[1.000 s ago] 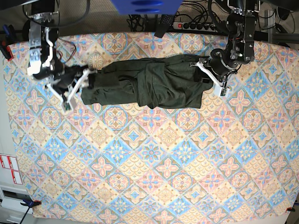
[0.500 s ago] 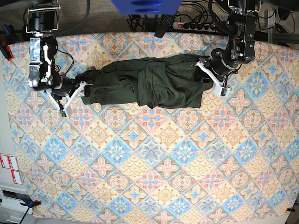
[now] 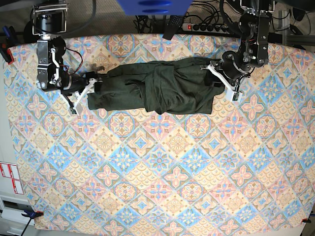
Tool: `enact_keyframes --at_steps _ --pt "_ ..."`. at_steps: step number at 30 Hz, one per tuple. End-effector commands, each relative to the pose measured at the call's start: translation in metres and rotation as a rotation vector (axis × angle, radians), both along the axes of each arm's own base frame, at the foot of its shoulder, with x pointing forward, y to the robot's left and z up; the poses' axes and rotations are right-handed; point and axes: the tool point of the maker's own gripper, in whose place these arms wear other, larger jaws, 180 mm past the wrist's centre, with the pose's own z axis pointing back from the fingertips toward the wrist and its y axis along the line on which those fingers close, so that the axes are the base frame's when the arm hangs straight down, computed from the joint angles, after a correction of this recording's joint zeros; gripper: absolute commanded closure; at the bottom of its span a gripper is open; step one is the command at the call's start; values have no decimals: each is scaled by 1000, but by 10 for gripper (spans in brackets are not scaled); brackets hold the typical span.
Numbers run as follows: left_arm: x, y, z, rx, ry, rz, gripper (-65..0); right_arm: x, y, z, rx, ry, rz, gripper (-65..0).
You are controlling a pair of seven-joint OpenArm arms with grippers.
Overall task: Fold the T-shirt properly
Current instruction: 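Fold the strip end with the right gripper toward the left gripper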
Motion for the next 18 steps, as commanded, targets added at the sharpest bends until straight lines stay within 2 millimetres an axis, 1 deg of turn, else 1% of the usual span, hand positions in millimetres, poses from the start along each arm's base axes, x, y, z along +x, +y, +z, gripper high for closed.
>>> enact_keyframes --at_steps 1,4,8,11,13,16,17,18 --pt "5 1 6 -1 -27 -6 -194 13 1 7 3 -28 12 -307" --pt "5 1 6 -1 -27 -6 -194 19 11 6 12 -26 36 -307" --pt "5 1 7 -1 -28 -6 -194 21 28 5 17 -21 94 -307" --pt "5 1 7 -1 -28 -6 -194 24 47 7 70 -28 106 -307" --pt "5 2 7 -1 -28 -5 -194 25 54 10 109 -30 102 -304" --pt "6 2 7 0 -29 -3 -194 25 58 11 131 -30 98 -300" --pt "6 2 7 0 -29 -3 -194 24 57 11 131 -27 98 -287" --pt "6 2 7 0 -29 -3 -194 22 57 8 132 -15 94 -260"
